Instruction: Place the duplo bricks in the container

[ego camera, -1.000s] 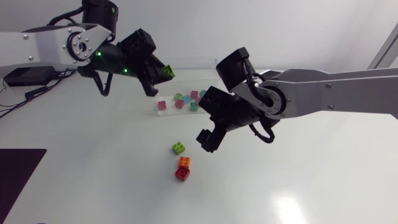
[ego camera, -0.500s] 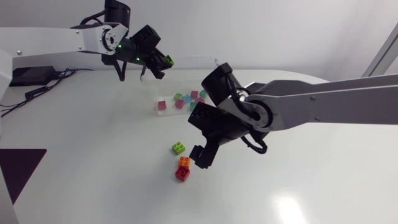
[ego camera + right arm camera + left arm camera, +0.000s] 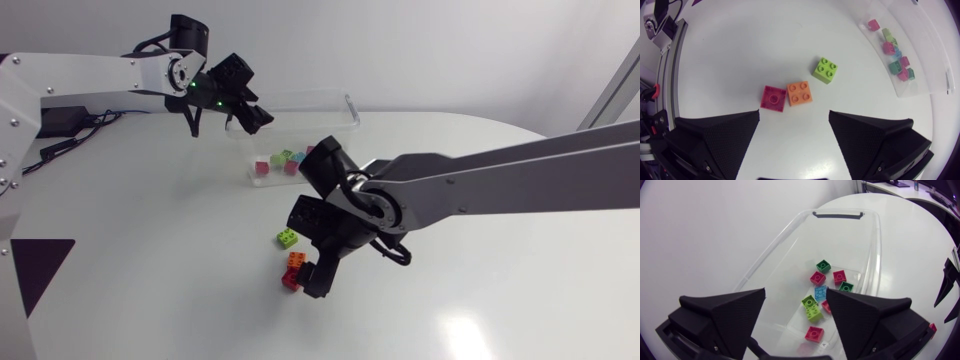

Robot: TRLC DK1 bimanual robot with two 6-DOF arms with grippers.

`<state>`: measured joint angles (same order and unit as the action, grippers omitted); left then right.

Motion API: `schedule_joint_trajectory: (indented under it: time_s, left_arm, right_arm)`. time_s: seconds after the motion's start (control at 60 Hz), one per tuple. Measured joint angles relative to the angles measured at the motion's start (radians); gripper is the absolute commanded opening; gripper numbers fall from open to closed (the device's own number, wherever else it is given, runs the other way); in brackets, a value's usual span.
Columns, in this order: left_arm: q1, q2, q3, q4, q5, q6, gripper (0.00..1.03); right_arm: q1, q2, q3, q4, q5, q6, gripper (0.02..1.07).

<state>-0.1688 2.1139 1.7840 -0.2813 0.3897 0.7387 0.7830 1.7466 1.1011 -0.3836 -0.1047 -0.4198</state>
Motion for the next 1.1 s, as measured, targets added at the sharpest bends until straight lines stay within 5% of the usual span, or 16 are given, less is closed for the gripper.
schedule_joint_trajectory:
  time_s: [0.55, 1.1]
  left_arm:
    - [0.005, -0.385, -0.38, 0.032, 0.004, 0.016, 0.99]
    - [0.006, -0.756, -0.901, 0.167, 0.004, 0.163, 0.99]
  right_arm:
    - [-0.051, 0.197, 0.264, -0.043, 0.02, -0.015, 1.02]
    - [-0.05, 0.415, 0.61, -0.307, 0.031, 0.138, 1.02]
